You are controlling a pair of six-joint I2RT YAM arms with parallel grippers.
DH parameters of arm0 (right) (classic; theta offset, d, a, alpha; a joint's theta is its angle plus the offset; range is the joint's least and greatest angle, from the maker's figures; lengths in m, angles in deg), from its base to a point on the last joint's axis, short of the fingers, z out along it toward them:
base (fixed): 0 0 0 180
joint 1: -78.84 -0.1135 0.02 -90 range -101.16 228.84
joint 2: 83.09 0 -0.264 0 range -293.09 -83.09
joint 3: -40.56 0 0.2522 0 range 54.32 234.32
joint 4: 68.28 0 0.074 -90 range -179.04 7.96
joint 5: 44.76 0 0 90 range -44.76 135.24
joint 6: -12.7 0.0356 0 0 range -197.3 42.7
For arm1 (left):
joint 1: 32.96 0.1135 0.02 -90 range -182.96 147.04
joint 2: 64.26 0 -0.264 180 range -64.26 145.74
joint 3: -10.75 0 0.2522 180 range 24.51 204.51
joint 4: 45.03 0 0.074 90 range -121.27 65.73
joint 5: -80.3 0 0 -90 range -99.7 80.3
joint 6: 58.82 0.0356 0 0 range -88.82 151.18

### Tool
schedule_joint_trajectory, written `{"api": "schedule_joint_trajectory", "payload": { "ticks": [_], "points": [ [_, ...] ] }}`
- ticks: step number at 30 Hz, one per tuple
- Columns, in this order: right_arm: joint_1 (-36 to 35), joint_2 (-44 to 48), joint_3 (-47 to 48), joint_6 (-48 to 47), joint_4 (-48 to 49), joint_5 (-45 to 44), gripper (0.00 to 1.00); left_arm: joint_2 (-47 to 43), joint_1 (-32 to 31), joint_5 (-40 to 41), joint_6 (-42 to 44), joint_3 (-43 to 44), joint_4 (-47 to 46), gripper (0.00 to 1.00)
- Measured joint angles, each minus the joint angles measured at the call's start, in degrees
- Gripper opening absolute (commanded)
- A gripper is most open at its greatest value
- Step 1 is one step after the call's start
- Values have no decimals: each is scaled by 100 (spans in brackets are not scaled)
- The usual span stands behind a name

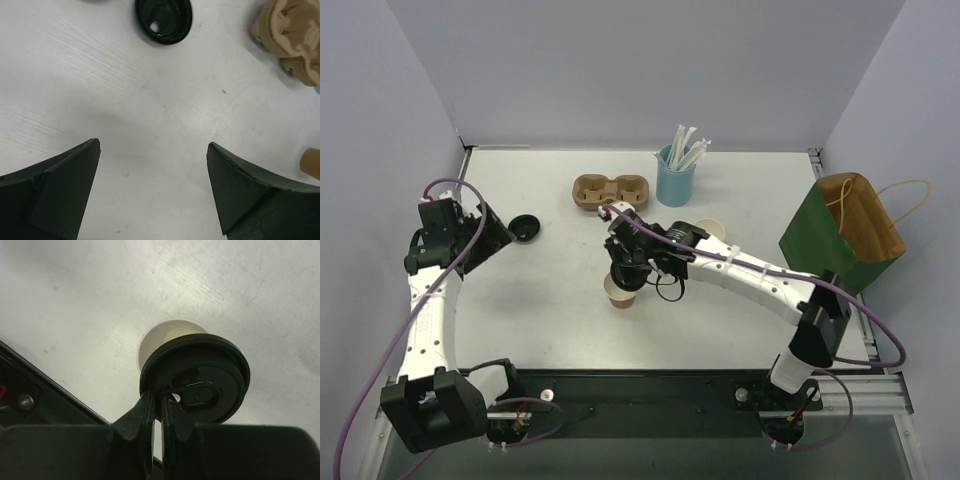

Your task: Pack the takeout coffee

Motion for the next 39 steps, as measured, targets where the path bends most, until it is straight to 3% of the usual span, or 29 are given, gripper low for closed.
{"api": "schedule_joint_trajectory", "payload": {
  "ticks": [6,12,27,39],
  "points": [
    [-289,-1067,1023,103,-1320,-380,0,-901,17,918,-31,-968,-120,97],
    [-387,-1333,1464,184,-1733,-492,0,-1467,17,1220,-66,-1279,-190,97],
    [-398,-2081,1952,208,-1921,-433,0,-1283,17,1045,-120,-1375,-466,97],
    [-398,-2155,2168,208,-1941,-363,0,-1285,17,1045,-118,-1375,-470,97]
  ]
}}
